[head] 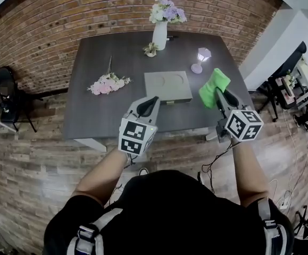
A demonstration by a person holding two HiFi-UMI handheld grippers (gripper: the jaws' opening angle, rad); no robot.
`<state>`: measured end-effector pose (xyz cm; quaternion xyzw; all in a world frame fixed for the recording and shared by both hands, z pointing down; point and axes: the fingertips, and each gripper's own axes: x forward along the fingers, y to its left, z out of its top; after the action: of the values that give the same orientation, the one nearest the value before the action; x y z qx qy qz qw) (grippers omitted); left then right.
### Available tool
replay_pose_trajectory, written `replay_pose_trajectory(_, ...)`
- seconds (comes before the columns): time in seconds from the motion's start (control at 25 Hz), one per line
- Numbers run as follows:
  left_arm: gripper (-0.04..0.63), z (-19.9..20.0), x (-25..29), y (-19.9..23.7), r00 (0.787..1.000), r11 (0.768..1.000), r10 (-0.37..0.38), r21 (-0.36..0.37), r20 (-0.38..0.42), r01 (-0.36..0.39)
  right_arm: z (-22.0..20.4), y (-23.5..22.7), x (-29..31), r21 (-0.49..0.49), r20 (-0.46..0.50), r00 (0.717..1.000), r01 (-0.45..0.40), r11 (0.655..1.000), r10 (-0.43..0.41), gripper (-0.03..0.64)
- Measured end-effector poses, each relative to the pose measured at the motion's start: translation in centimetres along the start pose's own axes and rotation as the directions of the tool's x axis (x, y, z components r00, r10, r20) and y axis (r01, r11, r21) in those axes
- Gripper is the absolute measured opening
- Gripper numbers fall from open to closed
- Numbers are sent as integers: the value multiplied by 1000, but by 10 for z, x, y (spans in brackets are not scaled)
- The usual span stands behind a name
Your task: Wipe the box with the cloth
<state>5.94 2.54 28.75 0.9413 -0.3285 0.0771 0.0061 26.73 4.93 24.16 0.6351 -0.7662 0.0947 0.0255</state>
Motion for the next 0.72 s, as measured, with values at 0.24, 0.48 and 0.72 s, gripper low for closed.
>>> replay_pose_trajectory(0.24,9,23,8,-31,999,998,43,40,17,-43,1,-12,-10,14,24,999,-49,999,49,55)
replay_pose_trajectory(0.48,9,29,4,-49,996,995,87,56,7,-87,1,-24,-15,-5,44,997,-55,998,55,55)
replay_pose_trajectory(0.72,9,27,-5,-54,992,990,124,62,-11,-123,-2,-16,-14,-14,49,994,-92,996,93,55)
